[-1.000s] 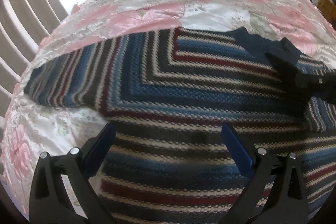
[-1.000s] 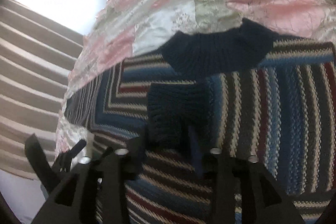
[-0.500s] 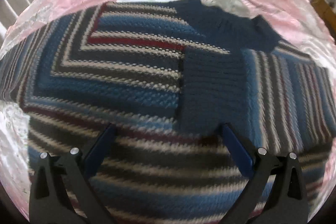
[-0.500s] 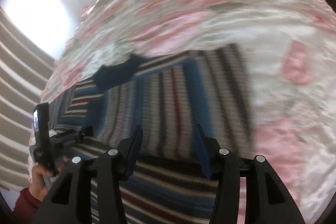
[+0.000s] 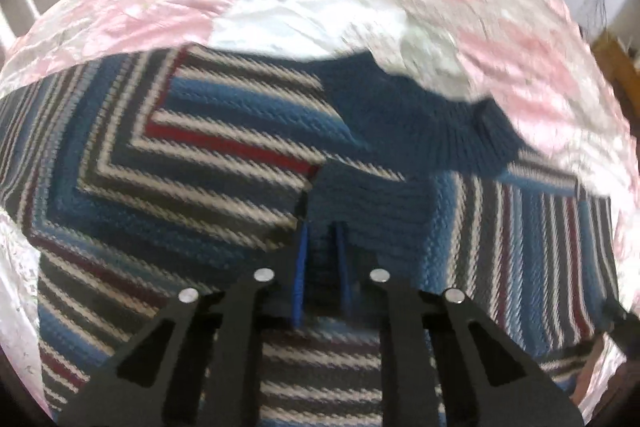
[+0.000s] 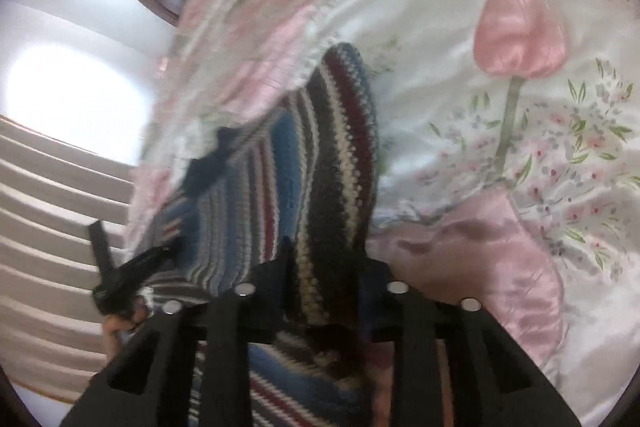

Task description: Fold small clothes

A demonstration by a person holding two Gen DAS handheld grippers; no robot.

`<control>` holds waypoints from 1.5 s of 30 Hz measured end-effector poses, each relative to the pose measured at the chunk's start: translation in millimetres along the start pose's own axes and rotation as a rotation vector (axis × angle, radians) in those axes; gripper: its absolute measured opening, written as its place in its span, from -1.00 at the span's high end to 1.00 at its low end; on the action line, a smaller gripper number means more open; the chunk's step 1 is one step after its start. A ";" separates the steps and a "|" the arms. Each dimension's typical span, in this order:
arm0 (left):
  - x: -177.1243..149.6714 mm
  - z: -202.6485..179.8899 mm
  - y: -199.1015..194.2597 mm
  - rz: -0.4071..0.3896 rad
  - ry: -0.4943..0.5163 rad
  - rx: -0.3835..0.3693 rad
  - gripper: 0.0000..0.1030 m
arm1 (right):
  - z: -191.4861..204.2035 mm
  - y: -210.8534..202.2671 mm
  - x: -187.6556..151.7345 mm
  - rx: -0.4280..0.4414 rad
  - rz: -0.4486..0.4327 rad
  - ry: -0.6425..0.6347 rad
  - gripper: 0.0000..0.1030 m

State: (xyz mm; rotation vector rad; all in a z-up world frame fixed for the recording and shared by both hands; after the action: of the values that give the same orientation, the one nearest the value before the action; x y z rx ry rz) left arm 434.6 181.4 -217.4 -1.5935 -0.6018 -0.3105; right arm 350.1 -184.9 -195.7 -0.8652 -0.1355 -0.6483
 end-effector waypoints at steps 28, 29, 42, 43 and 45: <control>9.5 256.0 -70.1 0.008 -0.064 0.154 -0.67 | 108.2 34.2 -47.1 -0.202 0.071 -0.315 -0.06; 11.3 274.9 -70.7 0.011 -0.089 0.172 -0.67 | 111.6 43.3 -51.6 -0.204 0.083 -0.316 -0.06; 46.9 420.5 -49.7 0.009 -0.307 0.214 -0.67 | 123.0 101.9 -72.6 -0.256 0.123 -0.343 -0.06; 48.5 425.6 -49.1 0.008 -0.317 0.211 -0.68 | 122.7 102.9 -71.9 -0.258 0.121 -0.342 -0.06; 54.0 436.2 -46.4 0.006 -0.338 0.215 -0.68 | 120.5 104.4 -70.3 -0.260 0.116 -0.334 -0.06</control>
State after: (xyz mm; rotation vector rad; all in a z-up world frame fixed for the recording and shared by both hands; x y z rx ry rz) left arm 387.5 620.6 -203.2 -1.4481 -0.8590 0.0312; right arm 371.7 -12.7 -211.9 -1.2208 -0.3039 -0.4135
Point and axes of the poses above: each gripper's, at about its wrist camera, not at the fingertips, and y roughly the way its jaws point, z to its left, x to its top, the point moved 9 cm from there along y, roughly the way its jaws point, and after that the axes turned 9 degrees about -z, right-handed, at the moved point
